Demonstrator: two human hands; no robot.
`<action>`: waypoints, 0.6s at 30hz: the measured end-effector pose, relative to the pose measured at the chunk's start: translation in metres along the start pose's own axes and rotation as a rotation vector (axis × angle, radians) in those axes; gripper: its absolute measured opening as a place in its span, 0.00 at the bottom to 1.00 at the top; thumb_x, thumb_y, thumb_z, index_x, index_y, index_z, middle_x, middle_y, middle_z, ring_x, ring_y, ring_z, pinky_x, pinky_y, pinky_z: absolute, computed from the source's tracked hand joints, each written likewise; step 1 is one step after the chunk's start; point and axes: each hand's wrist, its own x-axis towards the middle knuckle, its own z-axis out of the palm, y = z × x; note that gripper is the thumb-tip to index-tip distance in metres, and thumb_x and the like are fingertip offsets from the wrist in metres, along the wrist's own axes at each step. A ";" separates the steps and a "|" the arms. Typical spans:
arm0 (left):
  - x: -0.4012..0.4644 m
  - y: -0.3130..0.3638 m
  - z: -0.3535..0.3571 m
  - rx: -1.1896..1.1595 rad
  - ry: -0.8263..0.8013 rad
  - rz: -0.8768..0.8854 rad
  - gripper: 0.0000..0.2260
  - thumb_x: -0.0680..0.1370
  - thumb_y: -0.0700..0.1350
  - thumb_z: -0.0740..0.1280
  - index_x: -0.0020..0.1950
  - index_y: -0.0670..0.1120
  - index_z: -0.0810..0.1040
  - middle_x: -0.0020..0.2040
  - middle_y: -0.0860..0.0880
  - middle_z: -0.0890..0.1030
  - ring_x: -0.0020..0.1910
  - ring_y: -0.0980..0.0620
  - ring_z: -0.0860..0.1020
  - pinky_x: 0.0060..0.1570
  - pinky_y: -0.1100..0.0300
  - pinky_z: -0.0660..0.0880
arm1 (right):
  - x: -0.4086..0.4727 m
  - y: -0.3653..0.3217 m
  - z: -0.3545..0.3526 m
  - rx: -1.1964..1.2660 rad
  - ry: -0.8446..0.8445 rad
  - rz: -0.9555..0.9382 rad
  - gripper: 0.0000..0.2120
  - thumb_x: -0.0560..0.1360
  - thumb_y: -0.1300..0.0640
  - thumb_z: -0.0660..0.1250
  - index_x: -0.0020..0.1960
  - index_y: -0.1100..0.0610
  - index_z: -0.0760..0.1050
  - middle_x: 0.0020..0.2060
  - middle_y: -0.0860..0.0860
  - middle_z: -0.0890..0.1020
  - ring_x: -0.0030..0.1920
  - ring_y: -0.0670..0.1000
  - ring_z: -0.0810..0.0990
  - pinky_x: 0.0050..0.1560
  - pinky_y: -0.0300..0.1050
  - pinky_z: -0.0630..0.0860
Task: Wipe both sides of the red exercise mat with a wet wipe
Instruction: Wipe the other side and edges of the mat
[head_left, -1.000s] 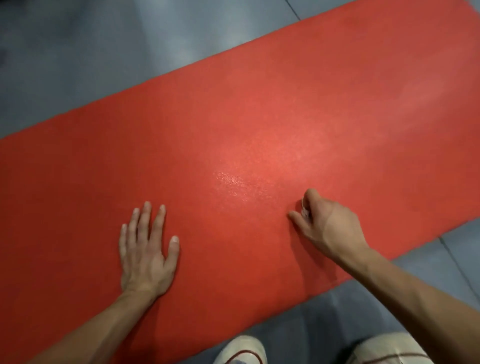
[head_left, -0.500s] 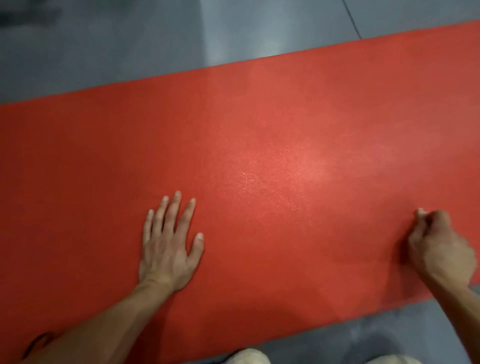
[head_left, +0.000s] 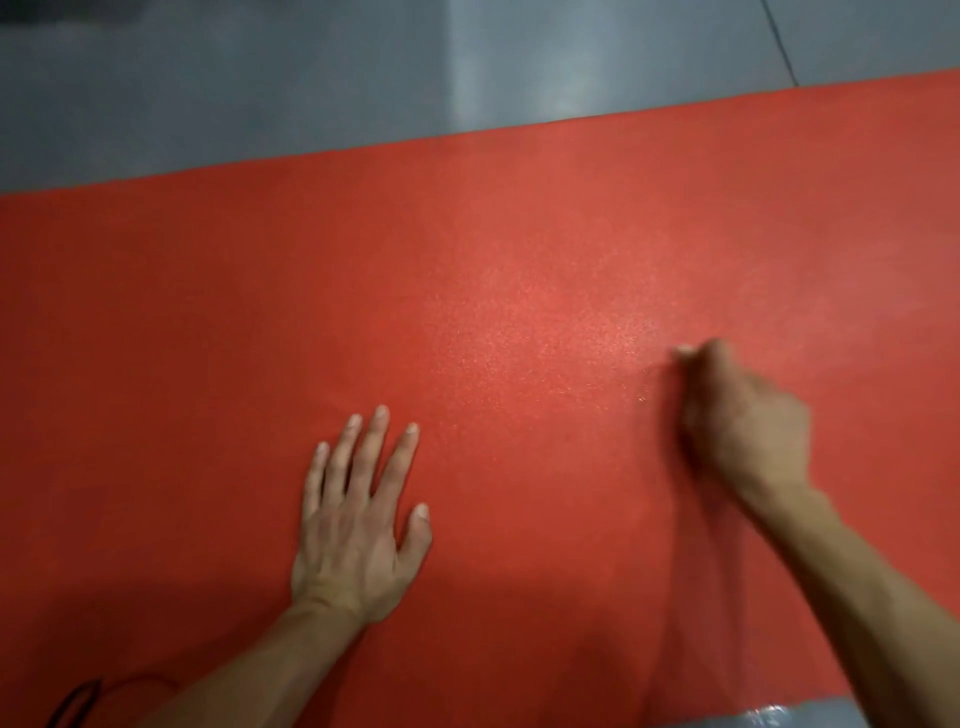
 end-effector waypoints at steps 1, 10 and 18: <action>0.000 0.001 0.000 0.002 -0.004 -0.002 0.34 0.76 0.56 0.58 0.83 0.50 0.61 0.84 0.46 0.55 0.83 0.44 0.54 0.78 0.37 0.55 | 0.012 0.026 -0.008 0.005 0.001 0.193 0.10 0.83 0.48 0.60 0.51 0.55 0.66 0.32 0.64 0.79 0.32 0.67 0.81 0.31 0.52 0.71; 0.001 0.001 -0.004 -0.001 -0.053 0.003 0.34 0.76 0.57 0.59 0.83 0.51 0.61 0.84 0.47 0.55 0.83 0.44 0.54 0.77 0.37 0.58 | -0.014 -0.149 0.032 0.208 -0.087 -0.395 0.06 0.81 0.57 0.67 0.55 0.56 0.71 0.35 0.51 0.78 0.32 0.57 0.80 0.27 0.49 0.72; 0.003 -0.001 -0.006 -0.008 -0.071 -0.003 0.34 0.76 0.57 0.60 0.83 0.52 0.61 0.84 0.47 0.55 0.83 0.44 0.53 0.78 0.39 0.55 | 0.087 -0.025 0.008 0.058 -0.078 0.037 0.08 0.84 0.53 0.57 0.54 0.58 0.65 0.38 0.66 0.79 0.38 0.69 0.81 0.35 0.56 0.72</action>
